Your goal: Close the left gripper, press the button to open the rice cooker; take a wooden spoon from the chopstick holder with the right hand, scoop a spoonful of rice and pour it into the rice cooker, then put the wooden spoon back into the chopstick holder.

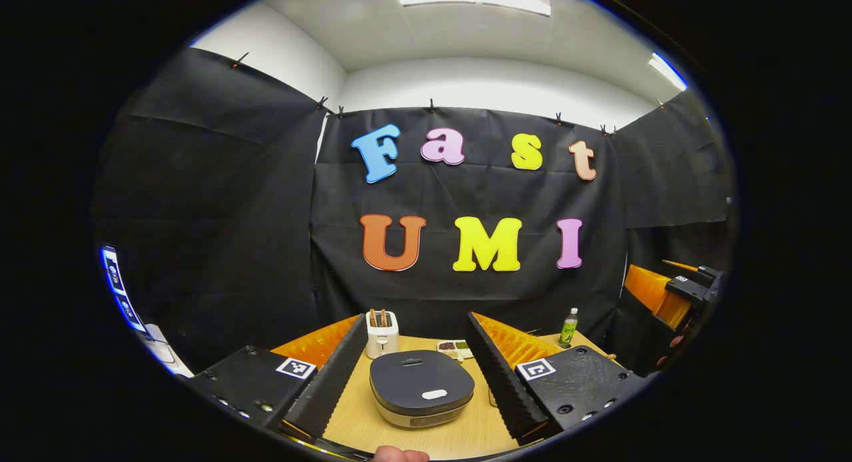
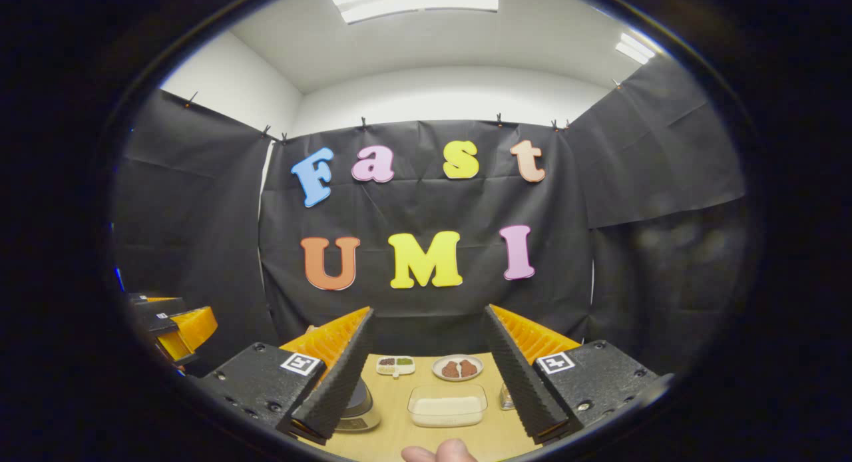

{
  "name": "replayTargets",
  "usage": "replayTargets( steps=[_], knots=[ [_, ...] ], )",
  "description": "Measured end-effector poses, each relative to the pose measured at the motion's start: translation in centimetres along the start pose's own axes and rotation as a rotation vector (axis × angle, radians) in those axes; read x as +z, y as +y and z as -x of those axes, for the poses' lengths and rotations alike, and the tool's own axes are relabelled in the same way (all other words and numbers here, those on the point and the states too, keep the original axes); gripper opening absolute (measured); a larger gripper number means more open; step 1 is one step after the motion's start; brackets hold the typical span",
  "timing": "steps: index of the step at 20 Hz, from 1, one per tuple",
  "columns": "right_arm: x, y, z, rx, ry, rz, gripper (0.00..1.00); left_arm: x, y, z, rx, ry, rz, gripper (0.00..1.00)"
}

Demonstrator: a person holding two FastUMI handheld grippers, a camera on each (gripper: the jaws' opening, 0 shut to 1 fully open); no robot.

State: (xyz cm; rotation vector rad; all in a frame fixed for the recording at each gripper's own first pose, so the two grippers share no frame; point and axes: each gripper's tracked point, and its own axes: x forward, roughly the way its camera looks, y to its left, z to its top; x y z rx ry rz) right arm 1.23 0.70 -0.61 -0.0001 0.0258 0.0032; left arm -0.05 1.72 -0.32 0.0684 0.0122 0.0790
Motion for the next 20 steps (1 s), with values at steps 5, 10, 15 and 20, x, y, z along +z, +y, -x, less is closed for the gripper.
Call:
replayTargets(
  steps=[5,10,15,20],
  knots=[
    [-0.6,-1.1,-0.2,0.003,0.007,-0.021,1.0,-0.8,-1.1,0.0,-0.001,0.035,0.016,0.94],
    [-2.5,-2.5,-1.6,0.014,0.036,-0.019,1.0,-3.1,-2.3,-0.5,-0.004,0.104,0.019,0.94],
    [-5.0,-3.7,-3.3,0.016,0.08,-0.024,1.0,-6.9,-2.9,-1.0,0.005,0.217,-0.011,0.94],
    [-7.2,-5.4,-6.0,0.04,0.128,-0.023,1.0,-11.2,-4.5,-2.4,0.025,0.379,0.023,0.94]
  ],
)
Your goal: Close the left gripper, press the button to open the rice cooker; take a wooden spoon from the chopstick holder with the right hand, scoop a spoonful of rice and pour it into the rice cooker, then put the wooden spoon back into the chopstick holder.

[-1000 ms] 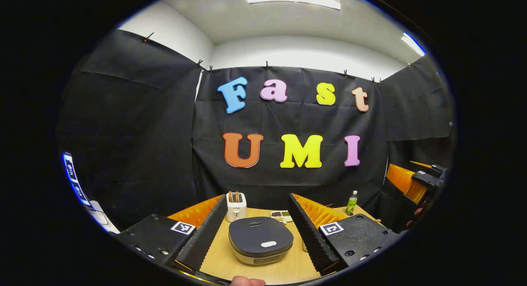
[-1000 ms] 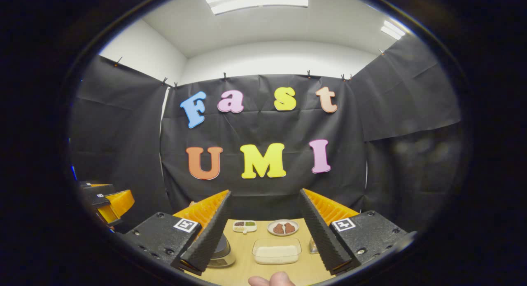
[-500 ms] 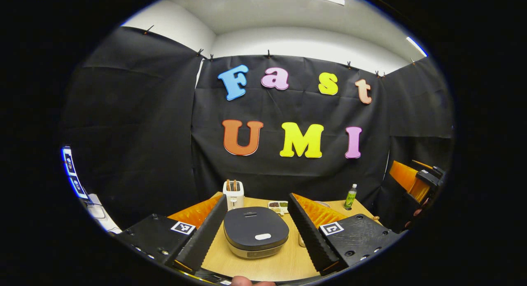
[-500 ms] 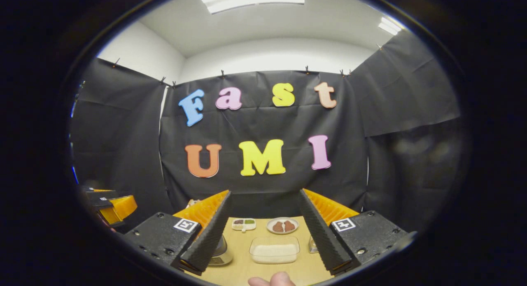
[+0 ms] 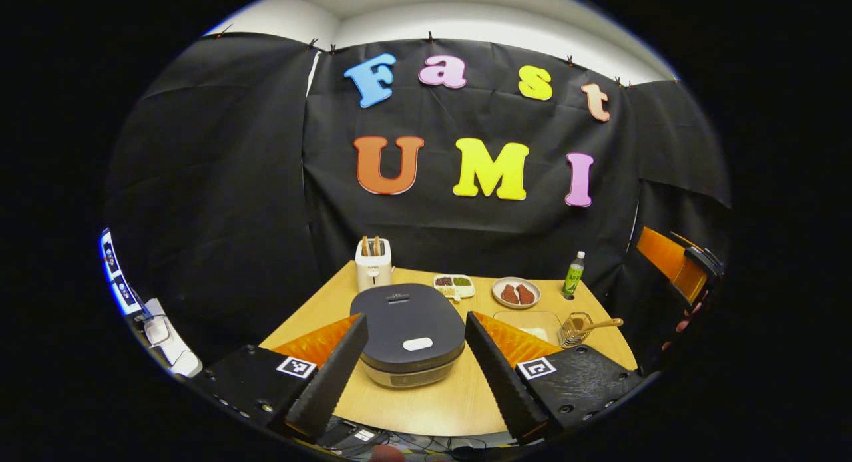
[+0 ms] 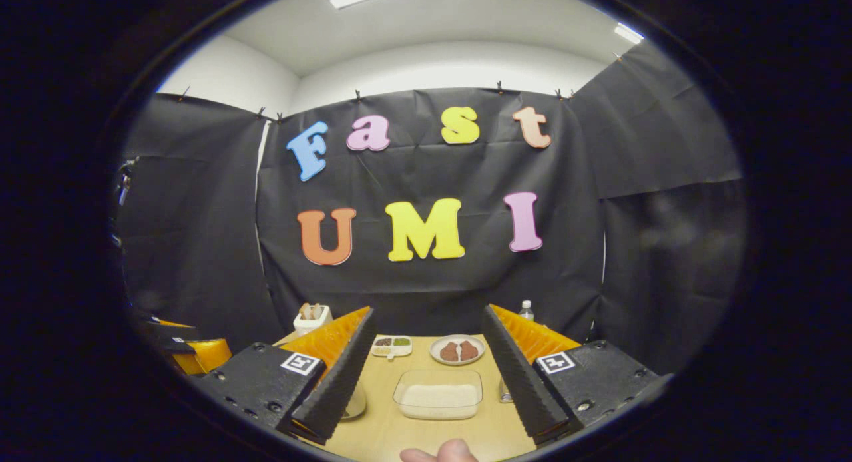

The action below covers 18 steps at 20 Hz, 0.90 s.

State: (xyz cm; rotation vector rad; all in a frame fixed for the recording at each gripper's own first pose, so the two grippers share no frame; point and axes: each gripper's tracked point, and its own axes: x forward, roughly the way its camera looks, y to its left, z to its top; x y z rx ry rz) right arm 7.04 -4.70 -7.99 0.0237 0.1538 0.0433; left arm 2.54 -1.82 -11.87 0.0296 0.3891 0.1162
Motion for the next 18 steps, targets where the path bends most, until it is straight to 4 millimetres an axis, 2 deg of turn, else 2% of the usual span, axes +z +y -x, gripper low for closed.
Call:
replayTargets(
  steps=[3,7,8,9,10,11,12,15,17,18],
  knots=[
    [-0.4,-1.8,-2.0,0.004,0.002,-0.005,1.0,-2.3,-1.2,-1.7,0.003,0.096,-0.007,0.93],
    [-2.0,-4.6,-4.8,0.002,0.033,-0.039,1.0,-4.3,-2.3,-4.0,0.021,0.203,-0.016,0.68],
    [-2.4,-5.4,-5.3,-0.005,0.043,-0.04,1.0,-4.7,-2.4,-4.7,0.03,0.229,-0.018,0.54],
    [-2.6,-6.1,-5.8,-0.008,0.048,-0.034,1.0,-5.0,-2.3,-5.0,0.043,0.251,-0.019,0.46],
    [-2.7,-6.8,-6.3,-0.006,0.041,-0.025,1.0,-5.2,-2.0,-5.8,0.058,0.267,-0.015,0.3],
    [-2.6,-7.3,-6.6,-0.008,0.03,-0.014,1.0,-5.4,-1.8,-6.3,0.066,0.277,-0.009,0.22],
    [-2.7,-8.0,-6.9,-0.012,0.027,-0.002,1.0,-5.7,-1.8,-7.0,0.071,0.294,-0.001,0.09],
    [-3.8,-9.1,-7.7,-0.006,0.045,0.005,1.0,-6.5,-2.4,-8.5,0.027,0.353,0.039,0.05],
    [-4.2,-10.2,-8.2,-0.011,0.052,0.002,1.0,-6.4,-1.7,-10.6,0.032,0.357,0.027,0.05],
    [-4.4,-10.7,-8.3,-0.016,0.056,-0.003,1.0,-7.0,-1.7,-10.9,0.018,0.385,0.03,0.0]
  ],
)
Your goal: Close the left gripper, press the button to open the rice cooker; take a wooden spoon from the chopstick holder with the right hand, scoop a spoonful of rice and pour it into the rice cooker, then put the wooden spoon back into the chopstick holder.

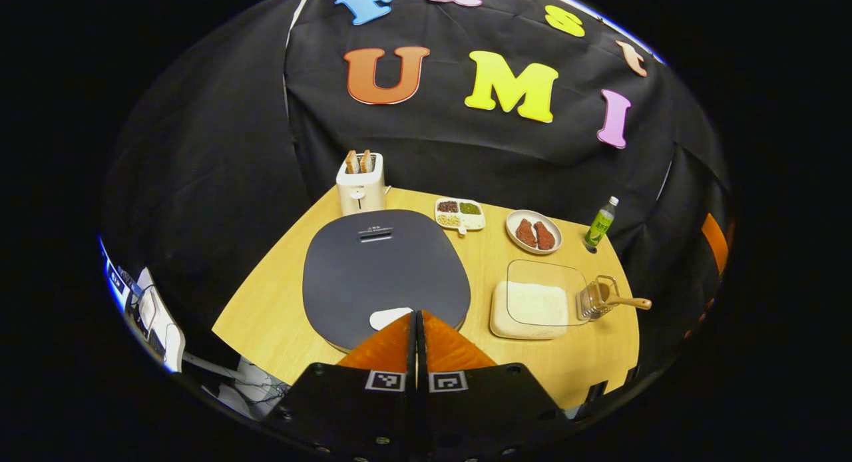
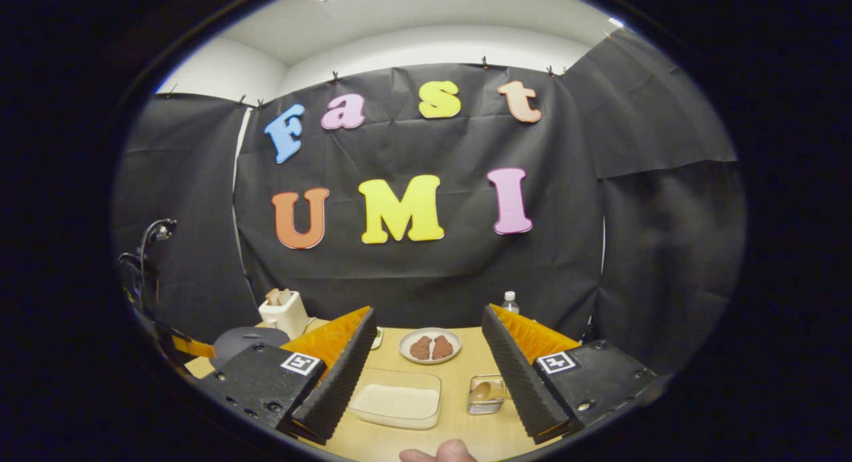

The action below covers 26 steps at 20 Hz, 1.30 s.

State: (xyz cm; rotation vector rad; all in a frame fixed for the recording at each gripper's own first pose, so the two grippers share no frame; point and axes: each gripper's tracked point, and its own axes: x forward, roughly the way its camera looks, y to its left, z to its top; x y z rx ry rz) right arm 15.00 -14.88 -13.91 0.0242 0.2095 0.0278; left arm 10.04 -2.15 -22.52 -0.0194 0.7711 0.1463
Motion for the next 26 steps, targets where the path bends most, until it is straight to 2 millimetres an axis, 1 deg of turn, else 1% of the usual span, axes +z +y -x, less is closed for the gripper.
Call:
replayTargets(
  steps=[3,6,10,11,12,14,16,19,20,21,22,23,25,26],
  knots=[
    [-0.9,-1.0,-0.7,-0.011,0.019,-0.016,1.0,-0.2,-0.1,-1.5,-0.027,0.059,0.024,0.0],
    [-1.3,-2.2,-0.9,-0.026,0.036,-0.018,1.0,0.0,0.2,-3.2,-0.027,0.089,0.067,0.0],
    [-1.7,-3.8,-1.5,-0.047,0.045,-0.02,1.0,-0.3,2.1,-4.9,0.022,0.112,0.08,0.0],
    [-1.8,-4.1,-1.6,-0.053,0.048,-0.024,1.0,-0.5,2.4,-5.2,0.03,0.122,0.093,0.0],
    [-2.0,-4.4,-1.8,-0.057,0.052,-0.027,1.0,-0.8,2.3,-5.5,0.022,0.128,0.115,0.0],
    [-2.5,-4.5,-2.0,-0.062,0.066,-0.032,1.0,-1.6,2.5,-6.0,0.024,0.15,0.143,0.0],
    [-3.1,-4.4,-2.1,-0.066,0.075,-0.031,1.0,-1.5,2.5,-6.2,0.014,0.132,0.152,0.0],
    [-4.3,-4.1,-2.2,-0.07,0.101,-0.036,1.0,-2.7,2.6,-6.1,0.025,0.145,0.132,0.0],
    [-4.7,-3.8,-2.1,-0.069,0.11,-0.038,1.0,-3.1,2.6,-6.4,0.032,0.151,0.139,0.0],
    [-5.0,-3.5,-2.2,-0.068,0.117,-0.04,1.0,-2.6,2.6,-6.6,0.037,0.138,0.141,0.0],
    [-5.1,-3.2,-2.2,-0.065,0.123,-0.041,1.0,-2.8,2.6,-6.4,0.034,0.158,0.131,0.0],
    [-5.0,-2.8,-2.0,-0.06,0.121,-0.043,1.0,-3.2,2.7,-6.2,0.03,0.161,0.127,0.0],
    [-4.0,-2.5,-1.5,-0.056,0.101,-0.035,1.0,-2.7,2.5,-6.2,0.025,0.148,0.125,0.0],
    [-3.4,-2.7,-1.2,-0.061,0.086,-0.028,1.0,-2.4,2.7,-6.1,0.029,0.142,0.128,0.0]
  ],
)
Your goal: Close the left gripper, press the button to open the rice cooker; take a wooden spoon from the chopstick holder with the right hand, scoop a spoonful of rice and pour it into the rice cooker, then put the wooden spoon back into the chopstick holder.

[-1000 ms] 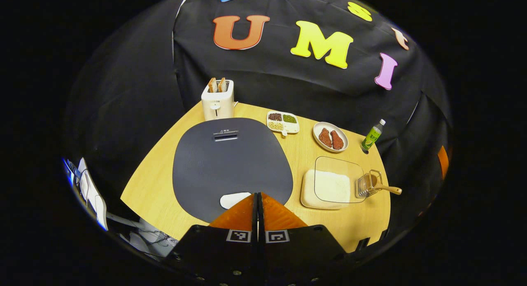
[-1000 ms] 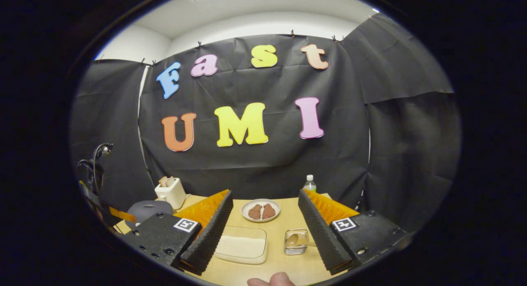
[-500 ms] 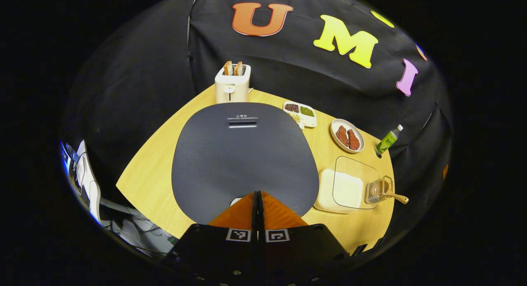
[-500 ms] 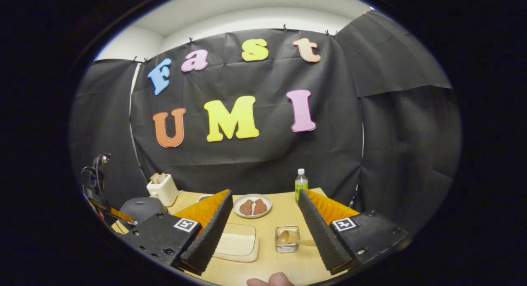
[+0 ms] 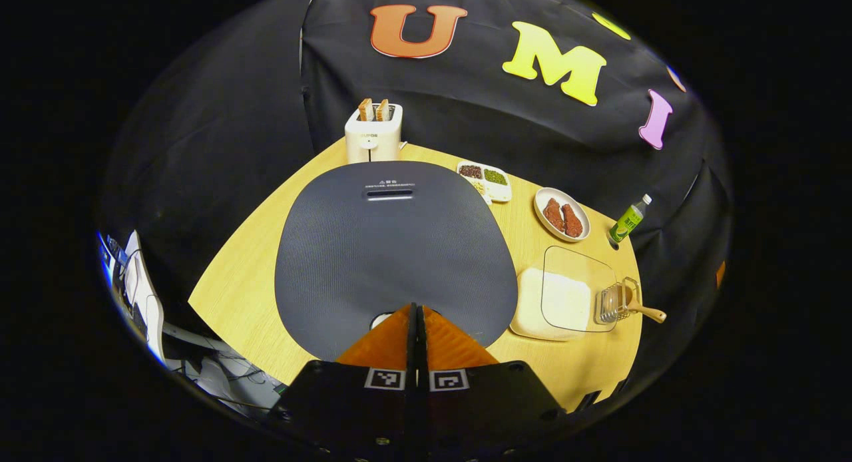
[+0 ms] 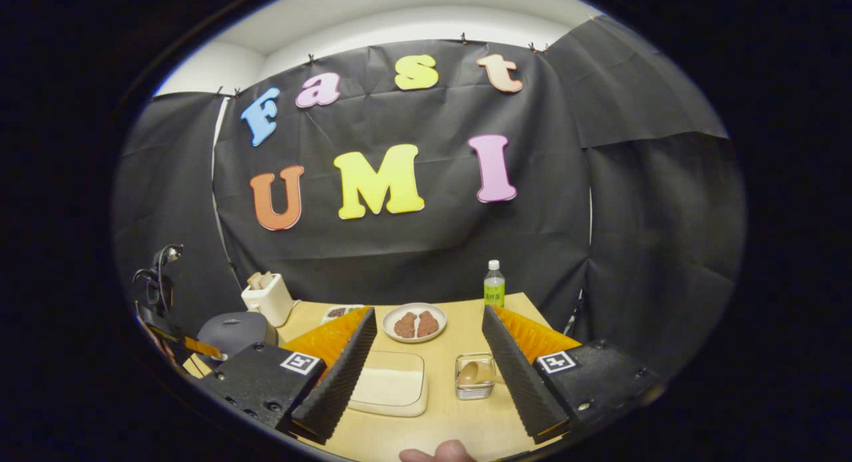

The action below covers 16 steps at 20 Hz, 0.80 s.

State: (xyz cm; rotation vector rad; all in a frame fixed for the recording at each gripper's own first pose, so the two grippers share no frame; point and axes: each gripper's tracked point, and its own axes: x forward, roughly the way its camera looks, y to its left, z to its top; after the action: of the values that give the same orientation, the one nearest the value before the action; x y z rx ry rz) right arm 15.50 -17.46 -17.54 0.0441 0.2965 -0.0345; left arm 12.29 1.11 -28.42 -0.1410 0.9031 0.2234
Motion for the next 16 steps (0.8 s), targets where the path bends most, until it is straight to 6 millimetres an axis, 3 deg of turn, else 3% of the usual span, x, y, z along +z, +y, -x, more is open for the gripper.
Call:
replayTargets(
  steps=[3,10,13,15,16],
  knots=[
    [1.5,-1.3,1.2,-0.034,-0.041,0.016,1.0,1.2,-0.3,1.7,0.016,-0.063,-0.004,0.01],
    [3.1,-3.6,4.4,-0.106,-0.07,0.005,1.0,11.3,-0.7,9.1,-0.003,-0.408,0.005,0.05],
    [4.0,-4.0,5.3,-0.119,-0.088,0.01,1.0,12.7,-2.0,10.7,-0.048,-0.47,0.016,0.06],
    [4.4,-3.8,5.9,-0.119,-0.1,0.022,1.0,12.8,-3.2,12.0,-0.098,-0.477,0.004,0.2],
    [4.4,-3.6,6.0,-0.112,-0.101,0.029,1.0,13.0,-3.3,12.8,-0.097,-0.497,-0.012,0.39]
  ],
)
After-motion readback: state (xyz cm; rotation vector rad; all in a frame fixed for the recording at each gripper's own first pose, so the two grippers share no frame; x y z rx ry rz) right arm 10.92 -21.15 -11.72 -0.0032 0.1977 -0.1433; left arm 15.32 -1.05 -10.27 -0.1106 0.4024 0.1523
